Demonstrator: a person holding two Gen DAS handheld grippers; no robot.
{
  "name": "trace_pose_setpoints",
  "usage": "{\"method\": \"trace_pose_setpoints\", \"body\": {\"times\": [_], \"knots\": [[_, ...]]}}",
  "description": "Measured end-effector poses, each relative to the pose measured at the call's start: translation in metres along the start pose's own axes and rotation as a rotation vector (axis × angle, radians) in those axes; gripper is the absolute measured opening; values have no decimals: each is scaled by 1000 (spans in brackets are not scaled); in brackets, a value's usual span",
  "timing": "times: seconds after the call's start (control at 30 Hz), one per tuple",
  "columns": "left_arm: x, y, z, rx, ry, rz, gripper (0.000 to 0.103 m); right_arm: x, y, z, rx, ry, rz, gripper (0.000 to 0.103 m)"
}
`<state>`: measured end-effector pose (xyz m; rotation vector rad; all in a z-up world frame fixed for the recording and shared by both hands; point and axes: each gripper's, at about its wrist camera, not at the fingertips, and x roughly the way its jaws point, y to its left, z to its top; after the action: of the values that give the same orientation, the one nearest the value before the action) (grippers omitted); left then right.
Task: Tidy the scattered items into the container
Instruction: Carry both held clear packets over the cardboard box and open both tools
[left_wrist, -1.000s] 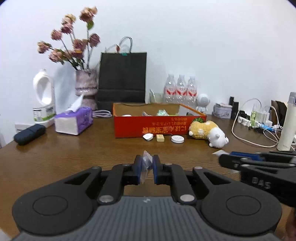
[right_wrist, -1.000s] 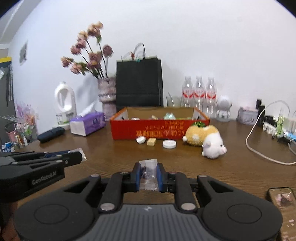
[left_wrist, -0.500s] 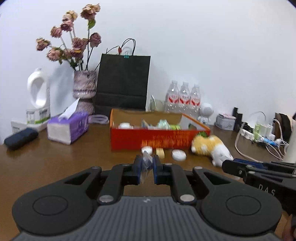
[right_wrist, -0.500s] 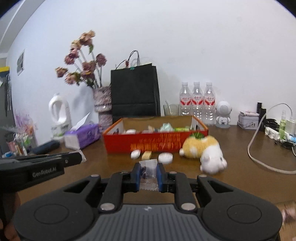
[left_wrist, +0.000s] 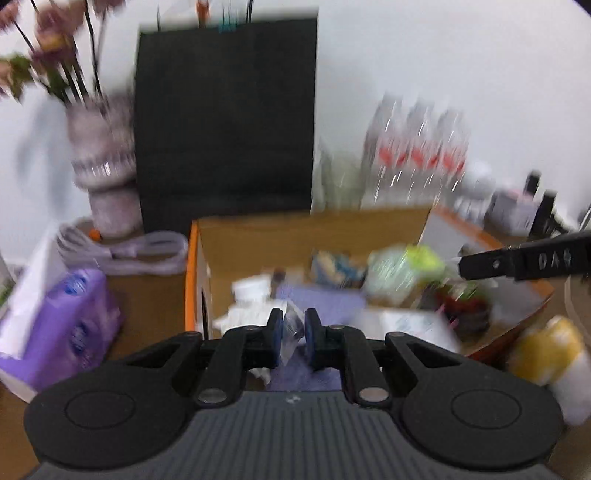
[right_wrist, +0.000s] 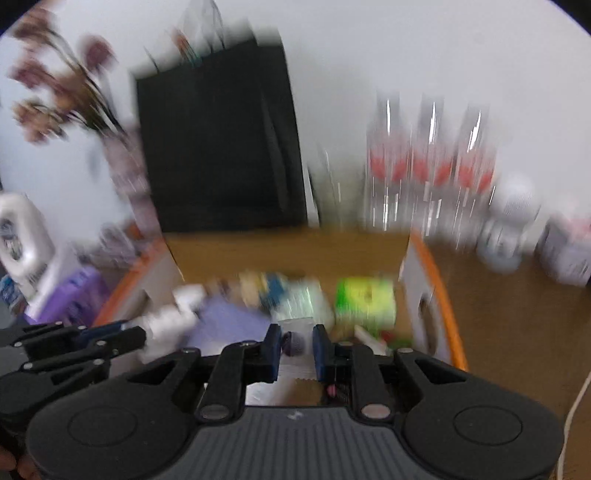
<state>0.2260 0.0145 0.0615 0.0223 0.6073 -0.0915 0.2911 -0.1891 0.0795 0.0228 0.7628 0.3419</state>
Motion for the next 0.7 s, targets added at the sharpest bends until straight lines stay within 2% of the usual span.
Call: {"method": "trace_pose_setpoints", "body": {"times": [0.07,0.17,0.2,0.33,0.4,0.43,0.47,0.5,0.57,0.67,0.7], "knots": [[14,6,-5,16,28,4,13,24,-8,1,4,97,-7,18],[19,11,-8,59,1,37,14,42,-13,-12,24,184,-25,22],[21,15,-9,57,-9,35,14,45,-15,-18,43,205,-22,27],[23,18,-5,83,-22,30,15,35,-8,-38,78,210,-26,33],[21,18,-1,71,-5,6,24,31,-7,-38,108,219,-19,38],[20,19,4,51,11,-15,32,28,-8,-36,123,222,-19,42],[17,20,9,31,22,-35,42,24,-10,-32,137,215,-28,50],[13,21,16,16,30,-51,47,18,-12,-27,154,205,-31,56],[11,22,30,-5,71,-49,63,10,-19,-12,188,199,-21,68],[9,25,54,-54,156,-38,75,2,-21,9,161,220,-58,81],[8,26,59,-74,184,-33,79,1,-21,15,154,230,-83,81]]}}
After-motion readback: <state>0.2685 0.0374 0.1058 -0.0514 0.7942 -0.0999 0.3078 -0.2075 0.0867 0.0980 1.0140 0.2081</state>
